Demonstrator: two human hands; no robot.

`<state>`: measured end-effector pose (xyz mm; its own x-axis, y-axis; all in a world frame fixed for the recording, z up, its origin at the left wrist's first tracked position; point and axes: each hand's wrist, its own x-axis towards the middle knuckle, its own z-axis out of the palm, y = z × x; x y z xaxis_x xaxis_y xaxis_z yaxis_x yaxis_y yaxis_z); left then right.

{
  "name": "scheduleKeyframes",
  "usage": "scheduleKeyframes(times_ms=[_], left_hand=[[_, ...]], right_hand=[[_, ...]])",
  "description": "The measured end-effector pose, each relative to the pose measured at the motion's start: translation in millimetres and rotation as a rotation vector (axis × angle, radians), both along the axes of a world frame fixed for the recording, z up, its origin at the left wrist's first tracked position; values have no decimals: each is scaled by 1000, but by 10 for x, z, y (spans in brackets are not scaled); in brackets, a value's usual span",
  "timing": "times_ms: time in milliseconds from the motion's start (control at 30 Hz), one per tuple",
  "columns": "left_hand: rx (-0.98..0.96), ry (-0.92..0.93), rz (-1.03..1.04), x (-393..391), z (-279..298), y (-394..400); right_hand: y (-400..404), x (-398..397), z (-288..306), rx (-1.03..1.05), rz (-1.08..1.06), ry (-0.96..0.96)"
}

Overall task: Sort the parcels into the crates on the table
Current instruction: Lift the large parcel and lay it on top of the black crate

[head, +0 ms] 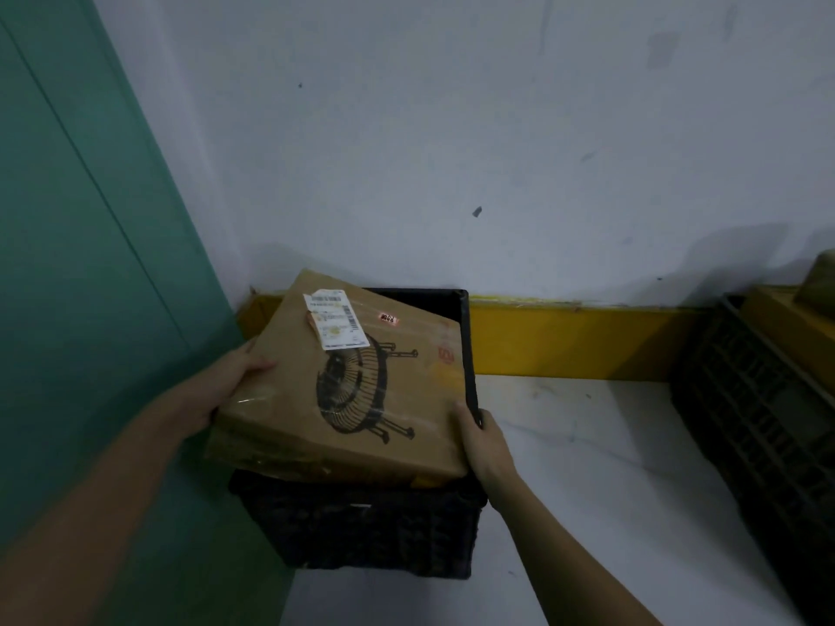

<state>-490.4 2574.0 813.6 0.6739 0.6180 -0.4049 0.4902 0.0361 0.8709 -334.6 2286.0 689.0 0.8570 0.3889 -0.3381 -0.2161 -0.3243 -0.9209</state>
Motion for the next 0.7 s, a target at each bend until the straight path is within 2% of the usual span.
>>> scheduleKeyframes(times_ms=[233,300,400,433,600,700], left_hand=[[374,61,-149,35,-40,-53],[628,158,-178,37,-18,-94],[1113,420,-234,73,67,-141],[1203,449,-255,108,94,-169],[1283,301,-354,453,219,-583],[1227,200,-431,738,338,-915]], right_hand=[[17,8,1,-64,29,-57],[17,11,8,-105,37,-68],[15,43,66,-212,75,-111],[7,56,101,-260,91,-146],[-182,171,421,-416,104,-417],[-406,295,739,-503,150,-527]])
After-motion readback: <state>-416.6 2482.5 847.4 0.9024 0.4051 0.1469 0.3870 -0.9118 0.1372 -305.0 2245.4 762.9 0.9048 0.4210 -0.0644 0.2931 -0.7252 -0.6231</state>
